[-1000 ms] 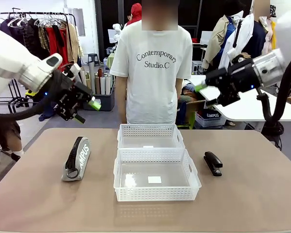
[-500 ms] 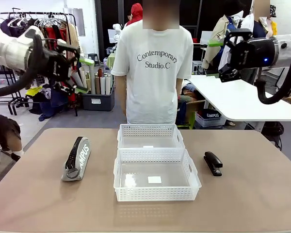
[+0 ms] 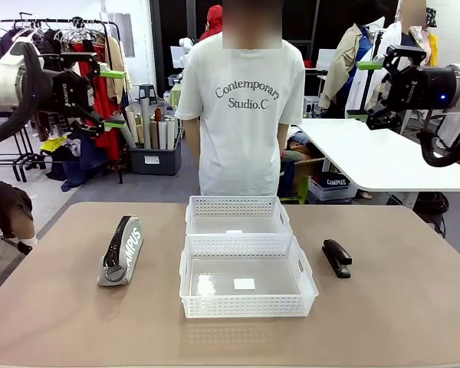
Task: Distribute items into two baskets.
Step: Pick up the Pencil pouch that the person points to.
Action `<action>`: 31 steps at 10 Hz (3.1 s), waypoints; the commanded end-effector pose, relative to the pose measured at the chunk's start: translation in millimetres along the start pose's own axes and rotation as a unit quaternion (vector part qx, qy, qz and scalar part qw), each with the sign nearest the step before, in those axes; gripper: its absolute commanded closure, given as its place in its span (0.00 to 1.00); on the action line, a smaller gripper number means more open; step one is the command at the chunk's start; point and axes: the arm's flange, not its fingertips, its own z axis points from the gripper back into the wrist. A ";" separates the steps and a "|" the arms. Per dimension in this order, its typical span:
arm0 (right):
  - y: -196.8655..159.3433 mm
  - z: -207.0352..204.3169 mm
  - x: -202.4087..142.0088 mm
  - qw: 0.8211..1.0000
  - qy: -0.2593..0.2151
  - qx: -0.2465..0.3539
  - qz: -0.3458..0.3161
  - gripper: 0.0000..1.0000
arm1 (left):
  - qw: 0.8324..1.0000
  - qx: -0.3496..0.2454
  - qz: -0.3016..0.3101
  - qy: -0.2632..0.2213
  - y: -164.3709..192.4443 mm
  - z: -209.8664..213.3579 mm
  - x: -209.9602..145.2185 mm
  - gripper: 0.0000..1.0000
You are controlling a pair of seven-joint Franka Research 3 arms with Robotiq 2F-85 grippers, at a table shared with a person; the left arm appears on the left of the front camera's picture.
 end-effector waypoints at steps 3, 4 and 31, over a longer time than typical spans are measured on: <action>0.0 0.0 0.0 1.000 0.000 0.000 0.000 0.00 | 1.000 0.007 0.001 0.001 -2.8 -1.9 -1.3 0.00; 0.0 0.0 0.0 1.000 0.000 0.000 0.000 0.00 | 1.000 0.007 0.001 0.001 -2.8 -1.9 -1.3 0.00; 9.1 37.6 30.6 0.999 0.027 0.019 -0.005 0.00 | 0.998 0.010 0.012 -0.059 -20.0 28.3 19.3 0.00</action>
